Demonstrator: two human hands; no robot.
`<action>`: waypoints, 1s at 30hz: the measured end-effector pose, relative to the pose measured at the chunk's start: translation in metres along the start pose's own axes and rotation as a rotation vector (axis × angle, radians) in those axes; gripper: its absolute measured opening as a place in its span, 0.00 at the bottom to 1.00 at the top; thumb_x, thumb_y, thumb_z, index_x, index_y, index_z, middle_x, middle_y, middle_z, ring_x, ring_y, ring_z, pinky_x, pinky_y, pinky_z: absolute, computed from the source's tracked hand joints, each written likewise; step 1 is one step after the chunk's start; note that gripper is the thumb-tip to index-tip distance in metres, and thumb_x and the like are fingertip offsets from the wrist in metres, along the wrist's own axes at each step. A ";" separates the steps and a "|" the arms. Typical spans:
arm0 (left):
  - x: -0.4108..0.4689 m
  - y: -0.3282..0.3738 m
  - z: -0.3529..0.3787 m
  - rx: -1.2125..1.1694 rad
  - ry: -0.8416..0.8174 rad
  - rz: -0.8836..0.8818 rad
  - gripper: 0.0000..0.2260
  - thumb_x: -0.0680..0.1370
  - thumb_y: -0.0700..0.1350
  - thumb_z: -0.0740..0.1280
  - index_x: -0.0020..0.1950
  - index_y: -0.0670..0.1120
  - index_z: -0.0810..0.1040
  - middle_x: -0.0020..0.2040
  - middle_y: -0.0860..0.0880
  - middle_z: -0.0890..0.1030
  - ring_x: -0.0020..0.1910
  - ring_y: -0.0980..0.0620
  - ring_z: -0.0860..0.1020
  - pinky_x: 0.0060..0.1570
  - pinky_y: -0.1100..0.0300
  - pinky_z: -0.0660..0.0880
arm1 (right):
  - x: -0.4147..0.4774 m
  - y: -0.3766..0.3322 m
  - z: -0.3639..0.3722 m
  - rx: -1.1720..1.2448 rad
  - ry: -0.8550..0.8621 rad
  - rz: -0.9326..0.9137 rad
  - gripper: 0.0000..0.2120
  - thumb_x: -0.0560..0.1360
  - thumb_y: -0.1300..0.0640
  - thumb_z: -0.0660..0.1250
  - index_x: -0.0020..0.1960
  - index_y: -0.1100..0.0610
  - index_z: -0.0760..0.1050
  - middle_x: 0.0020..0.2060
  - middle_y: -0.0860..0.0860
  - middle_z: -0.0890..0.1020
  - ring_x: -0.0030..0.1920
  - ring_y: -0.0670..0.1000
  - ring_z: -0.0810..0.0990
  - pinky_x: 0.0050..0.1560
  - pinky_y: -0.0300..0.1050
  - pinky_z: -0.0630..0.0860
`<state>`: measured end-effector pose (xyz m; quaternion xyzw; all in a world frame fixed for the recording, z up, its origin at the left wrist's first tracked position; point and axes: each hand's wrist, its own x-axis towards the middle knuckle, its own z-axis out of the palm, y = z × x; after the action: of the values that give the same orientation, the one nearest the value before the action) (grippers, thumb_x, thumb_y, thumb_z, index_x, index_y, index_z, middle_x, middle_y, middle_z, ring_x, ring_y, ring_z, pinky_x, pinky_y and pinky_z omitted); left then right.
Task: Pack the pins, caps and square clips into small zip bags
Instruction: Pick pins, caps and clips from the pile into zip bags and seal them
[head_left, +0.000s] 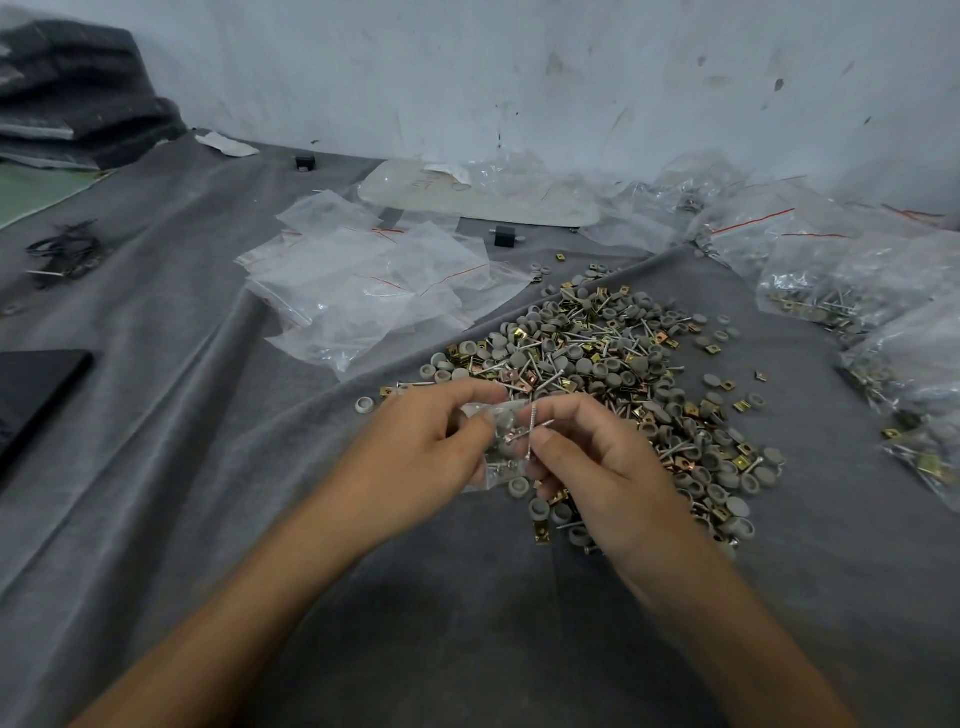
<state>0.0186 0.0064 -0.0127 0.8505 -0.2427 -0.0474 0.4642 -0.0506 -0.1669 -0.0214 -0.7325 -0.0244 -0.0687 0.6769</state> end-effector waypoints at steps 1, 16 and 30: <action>0.000 0.000 0.000 0.002 0.003 0.000 0.12 0.82 0.50 0.63 0.64 0.56 0.80 0.30 0.56 0.83 0.28 0.63 0.76 0.35 0.60 0.70 | 0.000 0.000 0.000 -0.001 -0.003 -0.003 0.08 0.77 0.55 0.64 0.51 0.45 0.81 0.43 0.50 0.85 0.40 0.45 0.80 0.38 0.39 0.78; 0.001 0.000 -0.003 -0.028 0.016 -0.011 0.11 0.83 0.47 0.64 0.63 0.55 0.80 0.29 0.56 0.82 0.27 0.63 0.75 0.33 0.64 0.69 | 0.003 0.001 -0.006 0.010 0.108 -0.046 0.02 0.75 0.55 0.68 0.45 0.48 0.80 0.37 0.48 0.82 0.38 0.46 0.80 0.36 0.37 0.76; 0.003 0.000 -0.017 -0.139 0.041 -0.064 0.11 0.78 0.55 0.61 0.57 0.60 0.80 0.31 0.51 0.83 0.30 0.57 0.78 0.36 0.56 0.76 | 0.002 -0.003 -0.021 -0.322 0.238 -0.124 0.10 0.79 0.58 0.69 0.53 0.43 0.81 0.42 0.40 0.83 0.39 0.46 0.80 0.36 0.36 0.77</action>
<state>0.0265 0.0175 -0.0027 0.8244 -0.2019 -0.0616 0.5252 -0.0503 -0.1881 -0.0171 -0.8149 0.0217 -0.1993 0.5438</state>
